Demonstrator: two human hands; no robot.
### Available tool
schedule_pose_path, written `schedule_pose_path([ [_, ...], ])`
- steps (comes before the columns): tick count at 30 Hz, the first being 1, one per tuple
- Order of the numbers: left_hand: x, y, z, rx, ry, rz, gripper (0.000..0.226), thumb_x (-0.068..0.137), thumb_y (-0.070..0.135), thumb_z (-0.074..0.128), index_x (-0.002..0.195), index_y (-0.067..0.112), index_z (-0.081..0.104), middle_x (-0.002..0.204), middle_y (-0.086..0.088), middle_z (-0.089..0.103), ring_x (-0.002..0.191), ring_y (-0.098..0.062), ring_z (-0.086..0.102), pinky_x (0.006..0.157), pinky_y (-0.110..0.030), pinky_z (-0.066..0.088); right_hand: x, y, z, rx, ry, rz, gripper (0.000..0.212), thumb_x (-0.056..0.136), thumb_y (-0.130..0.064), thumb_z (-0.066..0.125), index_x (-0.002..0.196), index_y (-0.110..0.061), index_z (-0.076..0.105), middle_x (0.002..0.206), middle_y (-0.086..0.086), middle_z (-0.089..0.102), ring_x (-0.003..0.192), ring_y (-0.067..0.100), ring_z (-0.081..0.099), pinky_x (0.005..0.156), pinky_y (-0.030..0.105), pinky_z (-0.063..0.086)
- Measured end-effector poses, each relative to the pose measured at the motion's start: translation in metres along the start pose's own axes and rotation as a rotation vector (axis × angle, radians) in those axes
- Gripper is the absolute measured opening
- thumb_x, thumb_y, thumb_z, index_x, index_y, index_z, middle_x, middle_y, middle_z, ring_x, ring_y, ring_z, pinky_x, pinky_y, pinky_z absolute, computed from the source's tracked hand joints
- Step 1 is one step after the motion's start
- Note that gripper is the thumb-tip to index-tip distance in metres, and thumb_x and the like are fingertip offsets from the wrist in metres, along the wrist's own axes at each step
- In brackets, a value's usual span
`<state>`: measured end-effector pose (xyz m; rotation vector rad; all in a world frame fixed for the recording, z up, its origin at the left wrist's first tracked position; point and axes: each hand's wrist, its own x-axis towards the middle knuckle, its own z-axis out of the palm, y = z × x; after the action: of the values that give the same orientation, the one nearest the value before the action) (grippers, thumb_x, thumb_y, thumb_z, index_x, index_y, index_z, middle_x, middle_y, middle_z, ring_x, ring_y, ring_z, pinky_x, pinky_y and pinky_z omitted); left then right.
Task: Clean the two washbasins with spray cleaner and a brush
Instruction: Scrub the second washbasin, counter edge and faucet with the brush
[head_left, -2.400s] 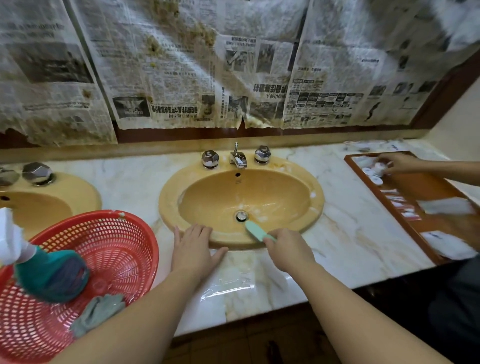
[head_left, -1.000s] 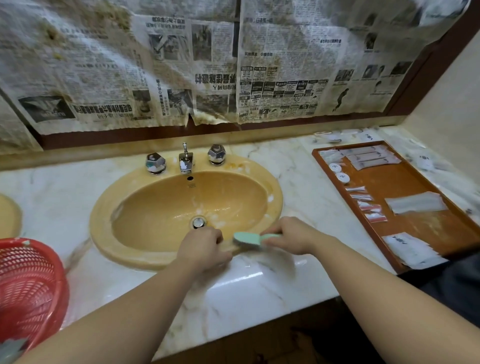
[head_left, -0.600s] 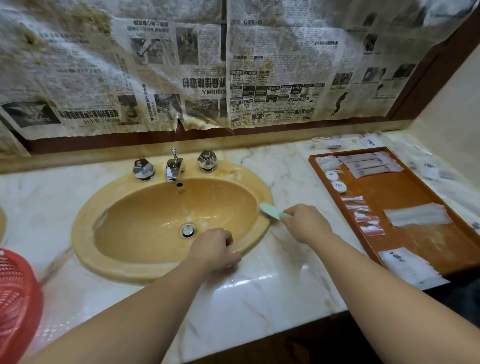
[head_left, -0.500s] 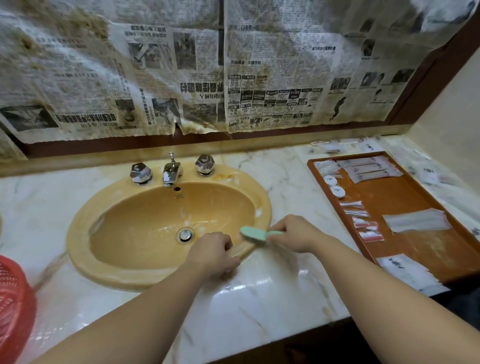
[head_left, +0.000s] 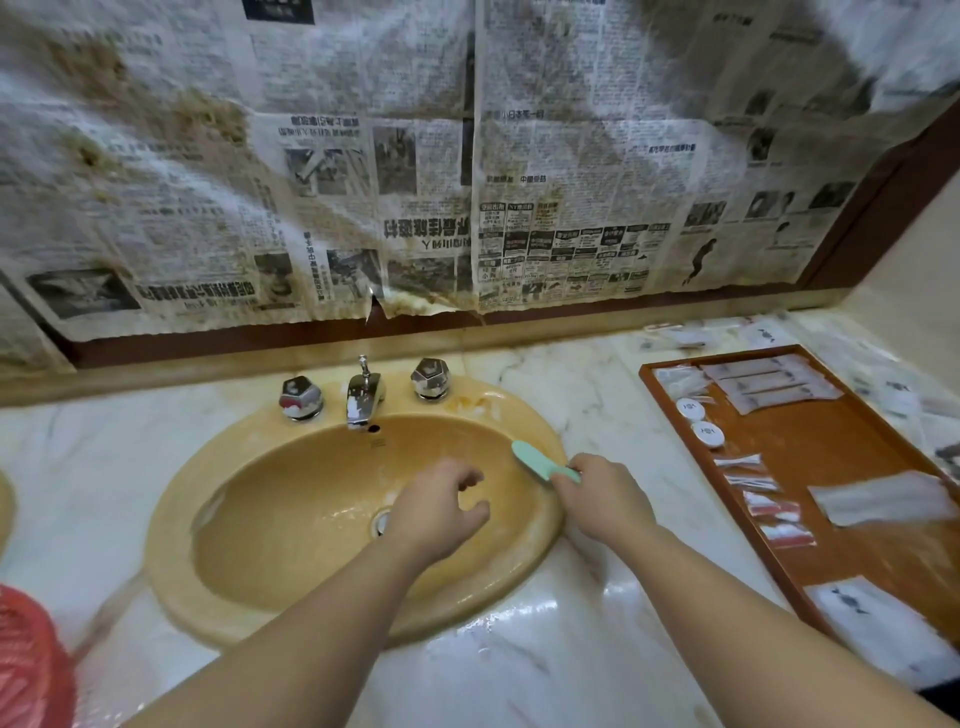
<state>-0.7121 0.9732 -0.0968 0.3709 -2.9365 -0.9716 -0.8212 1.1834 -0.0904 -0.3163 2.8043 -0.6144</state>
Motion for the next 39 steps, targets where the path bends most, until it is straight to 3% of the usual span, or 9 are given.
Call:
schedule_pose_path([
  [6, 0.057, -0.033, -0.078, 0.163, 0.047, 0.051, 0.040, 0.090, 0.042, 0.067, 0.127, 0.029, 0.064, 0.126, 0.013, 0.063, 0.116, -0.010, 0.058, 0.097, -0.032, 0.051, 0.037, -0.056, 0.011, -0.051, -0.025, -0.077, 0.030, 0.094, -0.047, 0.049, 0.100, -0.025, 0.068, 0.094, 0.003, 0.067, 0.086, 0.026, 0.063, 0.070, 0.035, 0.054],
  [10, 0.084, -0.061, -0.109, 0.239, -0.026, 0.065, 0.028, 0.090, 0.041, 0.067, 0.115, 0.030, 0.070, 0.115, 0.013, 0.067, 0.109, -0.011, 0.061, 0.091, -0.032, 0.053, 0.080, -0.085, 0.013, -0.071, -0.055, -0.054, 0.027, 0.095, -0.042, 0.054, 0.104, -0.023, 0.072, 0.096, 0.006, 0.071, 0.090, 0.027, 0.065, 0.072, 0.034, 0.054],
  [14, 0.101, -0.079, -0.114, 0.278, -0.072, 0.102, 0.019, 0.089, 0.046, 0.065, 0.101, 0.032, 0.072, 0.100, 0.014, 0.070, 0.097, -0.011, 0.063, 0.085, -0.033, 0.055, 0.113, -0.096, 0.010, 0.003, -0.246, -0.095, 0.028, 0.091, -0.041, 0.066, 0.073, -0.019, 0.071, 0.070, -0.001, 0.061, 0.069, 0.016, 0.058, 0.062, 0.030, 0.043],
  [17, 0.108, -0.088, -0.112, 0.274, -0.069, 0.125, 0.019, 0.087, 0.050, 0.063, 0.093, 0.033, 0.070, 0.091, 0.016, 0.068, 0.090, -0.009, 0.063, 0.081, -0.034, 0.057, 0.122, -0.098, 0.011, -0.064, -0.363, -0.148, 0.024, 0.089, -0.043, 0.070, 0.086, -0.021, 0.078, 0.071, -0.003, 0.065, 0.071, 0.012, 0.059, 0.067, 0.029, 0.046],
  [26, 0.119, -0.092, -0.104, 0.163, -0.076, 0.159, 0.019, 0.088, 0.044, 0.064, 0.082, 0.027, 0.068, 0.080, 0.011, 0.066, 0.080, -0.010, 0.061, 0.072, -0.030, 0.053, 0.123, -0.089, 0.012, 0.040, -0.077, -0.044, 0.021, 0.088, -0.048, 0.059, 0.092, -0.041, 0.078, 0.083, -0.013, 0.073, 0.083, 0.007, 0.064, 0.078, 0.033, 0.056],
  [29, 0.122, -0.089, -0.099, 0.118, -0.070, 0.148, 0.018, 0.086, 0.040, 0.065, 0.076, 0.025, 0.065, 0.073, 0.011, 0.065, 0.076, -0.009, 0.061, 0.065, -0.026, 0.045, 0.126, -0.093, 0.009, 0.028, -0.200, -0.094, 0.017, 0.084, -0.048, 0.064, 0.084, -0.041, 0.079, 0.075, -0.014, 0.071, 0.080, 0.007, 0.064, 0.072, 0.029, 0.053],
  [34, 0.122, -0.085, -0.092, 0.105, -0.076, 0.124, 0.020, 0.084, 0.040, 0.067, 0.074, 0.024, 0.064, 0.072, 0.013, 0.063, 0.075, -0.006, 0.059, 0.061, -0.025, 0.040, 0.139, -0.098, 0.002, -0.038, -0.162, -0.100, 0.020, 0.087, -0.043, 0.063, 0.081, -0.031, 0.078, 0.071, -0.010, 0.066, 0.076, 0.012, 0.062, 0.068, 0.029, 0.050],
  [36, 0.123, -0.085, -0.091, 0.106, -0.069, 0.122, 0.019, 0.084, 0.040, 0.067, 0.075, 0.023, 0.064, 0.074, 0.013, 0.063, 0.076, -0.006, 0.058, 0.062, -0.025, 0.039, 0.141, -0.101, 0.003, -0.045, -0.256, -0.150, 0.023, 0.087, -0.046, 0.065, 0.088, -0.028, 0.080, 0.078, -0.011, 0.069, 0.082, 0.013, 0.063, 0.074, 0.030, 0.051],
  [39, 0.123, -0.085, -0.089, 0.118, -0.065, 0.129, 0.019, 0.084, 0.041, 0.066, 0.075, 0.024, 0.063, 0.075, 0.012, 0.062, 0.076, -0.007, 0.057, 0.061, -0.023, 0.038, 0.142, -0.103, 0.002, -0.099, -0.191, -0.145, 0.024, 0.086, -0.052, 0.063, 0.097, -0.038, 0.079, 0.089, -0.012, 0.071, 0.089, 0.014, 0.064, 0.080, 0.034, 0.056],
])
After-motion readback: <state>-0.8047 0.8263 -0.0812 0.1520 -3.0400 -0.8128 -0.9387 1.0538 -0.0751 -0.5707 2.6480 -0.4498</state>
